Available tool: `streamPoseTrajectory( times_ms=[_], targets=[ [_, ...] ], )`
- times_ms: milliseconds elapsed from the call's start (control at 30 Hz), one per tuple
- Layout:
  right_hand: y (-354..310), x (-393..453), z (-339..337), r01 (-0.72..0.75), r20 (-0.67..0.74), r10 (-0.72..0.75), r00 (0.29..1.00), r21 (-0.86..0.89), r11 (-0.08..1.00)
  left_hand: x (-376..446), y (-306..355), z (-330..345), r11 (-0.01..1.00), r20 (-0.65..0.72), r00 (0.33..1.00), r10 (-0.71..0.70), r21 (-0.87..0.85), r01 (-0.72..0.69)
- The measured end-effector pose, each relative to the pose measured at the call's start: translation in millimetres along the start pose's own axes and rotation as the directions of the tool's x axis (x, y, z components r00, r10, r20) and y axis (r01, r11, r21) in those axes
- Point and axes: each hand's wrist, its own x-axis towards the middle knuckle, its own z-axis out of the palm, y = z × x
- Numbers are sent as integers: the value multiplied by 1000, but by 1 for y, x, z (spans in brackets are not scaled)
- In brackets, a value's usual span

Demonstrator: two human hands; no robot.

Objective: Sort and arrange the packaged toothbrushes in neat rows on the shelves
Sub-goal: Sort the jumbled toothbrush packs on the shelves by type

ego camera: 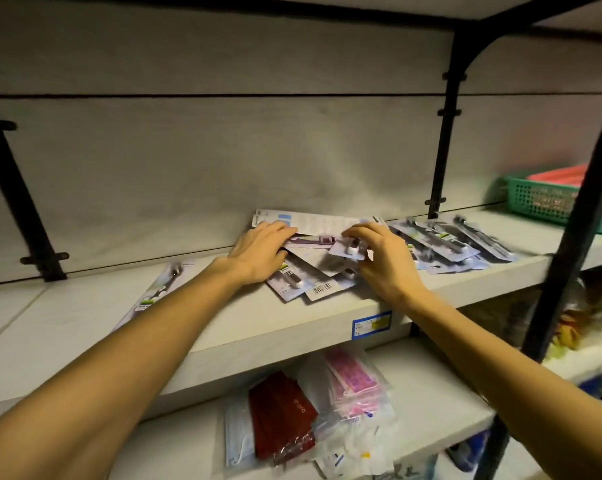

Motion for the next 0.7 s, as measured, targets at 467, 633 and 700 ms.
streamPoseTrajectory(
  times_ms=[467,633,700],
  targets=[
    [0,-4,-3,15,-38,-11,999,108,994,-16,-18,-29,996,-223,971,84,4,-86],
    [-15,-3,-11,64,-25,-63,998,49,997,-51,-18,-45,994,-286,958,-20,-110,-12],
    [-33,-4,-12,194,-11,-194,981,20,981,-74,-22,-50,987,-318,944,-88,-158,39]
  ],
)
